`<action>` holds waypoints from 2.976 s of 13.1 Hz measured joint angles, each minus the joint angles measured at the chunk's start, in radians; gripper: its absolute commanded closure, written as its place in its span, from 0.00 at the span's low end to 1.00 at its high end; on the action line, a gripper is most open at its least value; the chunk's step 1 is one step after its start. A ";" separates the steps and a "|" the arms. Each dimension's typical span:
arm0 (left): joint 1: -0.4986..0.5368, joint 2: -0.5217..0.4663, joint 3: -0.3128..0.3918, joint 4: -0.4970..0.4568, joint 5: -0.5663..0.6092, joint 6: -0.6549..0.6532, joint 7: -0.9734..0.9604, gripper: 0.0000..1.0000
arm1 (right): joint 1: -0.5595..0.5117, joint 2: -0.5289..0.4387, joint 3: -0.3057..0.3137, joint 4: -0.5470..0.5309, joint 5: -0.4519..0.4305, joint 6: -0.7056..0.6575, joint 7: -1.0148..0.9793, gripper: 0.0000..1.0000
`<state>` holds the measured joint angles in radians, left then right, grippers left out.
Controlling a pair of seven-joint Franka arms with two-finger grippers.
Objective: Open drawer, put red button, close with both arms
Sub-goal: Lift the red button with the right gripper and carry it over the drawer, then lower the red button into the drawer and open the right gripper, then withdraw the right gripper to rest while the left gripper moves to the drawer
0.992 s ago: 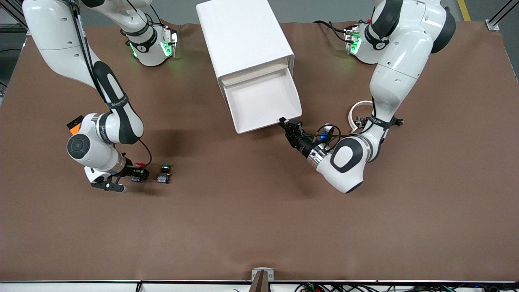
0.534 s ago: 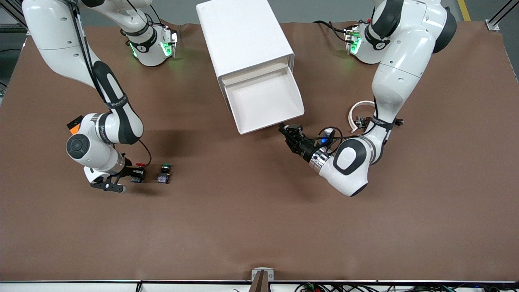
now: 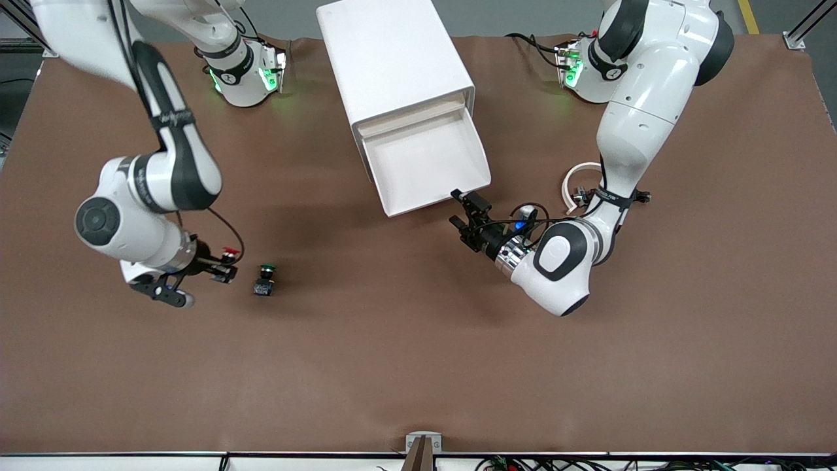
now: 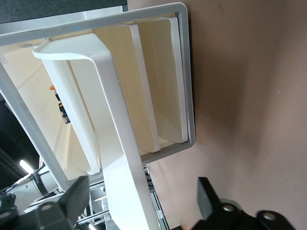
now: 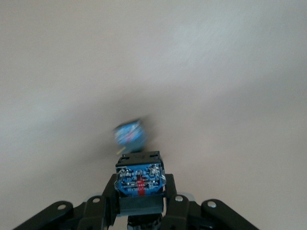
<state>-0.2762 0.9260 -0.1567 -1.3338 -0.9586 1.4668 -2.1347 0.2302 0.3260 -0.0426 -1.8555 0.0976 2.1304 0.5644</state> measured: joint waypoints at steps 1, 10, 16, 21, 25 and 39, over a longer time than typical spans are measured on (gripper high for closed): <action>0.000 -0.001 0.000 0.003 0.000 0.000 0.006 0.00 | 0.059 -0.028 0.002 0.013 0.000 -0.043 0.107 1.00; 0.002 -0.052 0.002 0.052 0.175 0.037 0.371 0.00 | 0.497 -0.054 0.006 0.151 0.009 -0.154 0.882 1.00; 0.005 -0.092 0.005 0.068 0.271 0.207 0.837 0.00 | 0.620 -0.038 0.004 0.149 0.006 -0.135 1.075 1.00; -0.017 -0.112 0.005 0.068 0.465 0.399 1.093 0.00 | 0.709 0.041 0.002 0.144 -0.029 -0.056 1.193 1.00; -0.050 -0.125 0.005 0.068 0.600 0.518 1.159 0.00 | 0.736 0.078 0.000 0.144 -0.067 -0.003 1.251 0.66; -0.322 -0.207 0.214 -0.016 0.901 0.525 1.175 0.00 | 0.586 0.051 -0.031 0.336 -0.098 -0.279 0.846 0.00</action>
<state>-0.5987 0.7189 0.0577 -1.3499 -0.0576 1.9914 -0.9595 0.8158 0.3766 -0.0733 -1.5195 -0.0004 1.8516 1.4100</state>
